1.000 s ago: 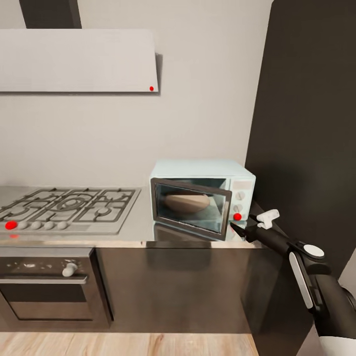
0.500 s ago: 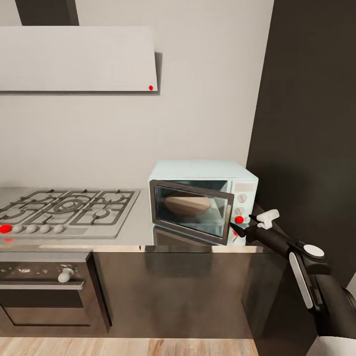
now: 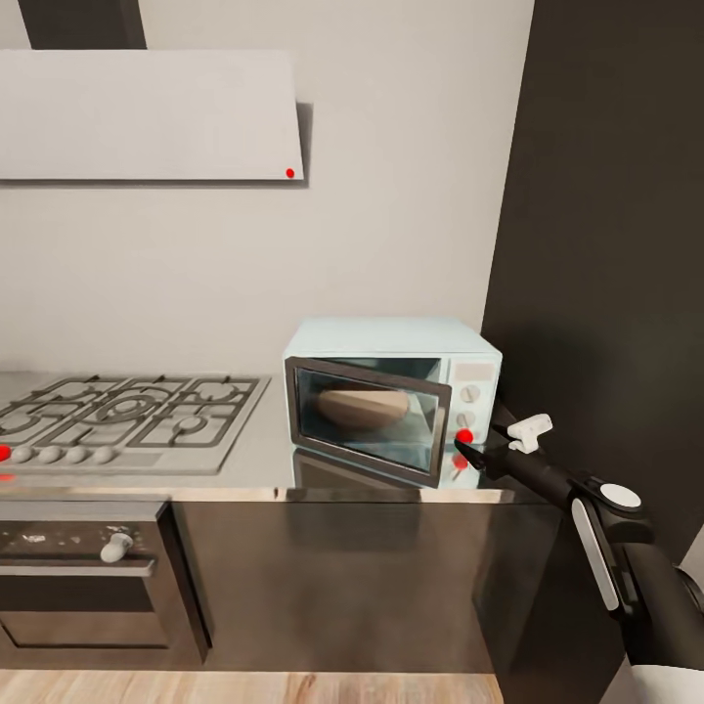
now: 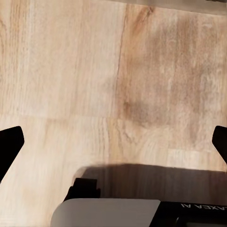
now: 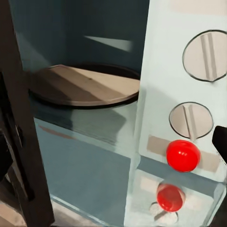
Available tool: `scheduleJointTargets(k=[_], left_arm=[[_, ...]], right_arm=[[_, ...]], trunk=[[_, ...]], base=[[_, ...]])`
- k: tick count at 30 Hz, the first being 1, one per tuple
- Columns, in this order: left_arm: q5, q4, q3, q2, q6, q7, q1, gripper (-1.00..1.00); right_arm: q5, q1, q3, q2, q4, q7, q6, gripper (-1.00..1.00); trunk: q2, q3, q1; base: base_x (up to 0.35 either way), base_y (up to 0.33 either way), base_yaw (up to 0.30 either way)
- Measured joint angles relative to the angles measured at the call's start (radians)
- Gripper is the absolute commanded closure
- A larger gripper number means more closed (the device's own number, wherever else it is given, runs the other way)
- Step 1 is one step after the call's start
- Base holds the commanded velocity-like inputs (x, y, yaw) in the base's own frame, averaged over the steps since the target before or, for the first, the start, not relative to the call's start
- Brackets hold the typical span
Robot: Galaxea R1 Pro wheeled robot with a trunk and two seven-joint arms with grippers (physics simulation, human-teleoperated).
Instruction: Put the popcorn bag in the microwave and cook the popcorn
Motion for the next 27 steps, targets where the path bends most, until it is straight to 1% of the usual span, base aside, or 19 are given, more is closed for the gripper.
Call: scheduleJointTargets(k=[3, 9, 13, 21, 27], left_arm=[[0.0, 0.0, 0.0, 0.0, 0.0, 0.0, 0.0, -1.0], [-0.004, 0.0, -0.002, 0.0, 0.0, 0.0, 0.0, -1.0], [-0.003, 0.0, -0.001, 0.0, 0.0, 0.0, 0.0, -1.0], [-0.001, 0.0, -0.001, 0.0, 0.0, 0.0, 0.0, -1.0], [0.001, 0.0, 0.002, 0.0, 0.0, 0.0, 0.0, -1.0]], right_arm=[[0.001, 0.0, 0.0, 0.0, 0.0, 0.0, 0.0, -1.0], [0.001, 0.0, 0.0, 0.0, 0.0, 0.0, 0.0, -1.0], [0.001, 0.0, 0.0, 0.0, 0.0, 0.0, 0.0, -1.0], [0.001, 0.0, 0.0, 0.0, 0.0, 0.0, 0.0, -1.0], [0.002, 0.0, 0.001, 0.0, 0.0, 0.0, 0.0, -1.0]], trunk=[[0.0, 0.0, 0.0], [0.0, 0.0, 0.0], [0.0, 0.0, 0.0], [0.0, 0.0, 0.0], [0.0, 0.0, 0.0]], base=[[0.153, 0.0, 0.0], [0.018, -0.002, 0.0], [0.116, -0.107, 0.0], [0.016, -0.011, 0.0], [0.244, 0.0, 0.0]])
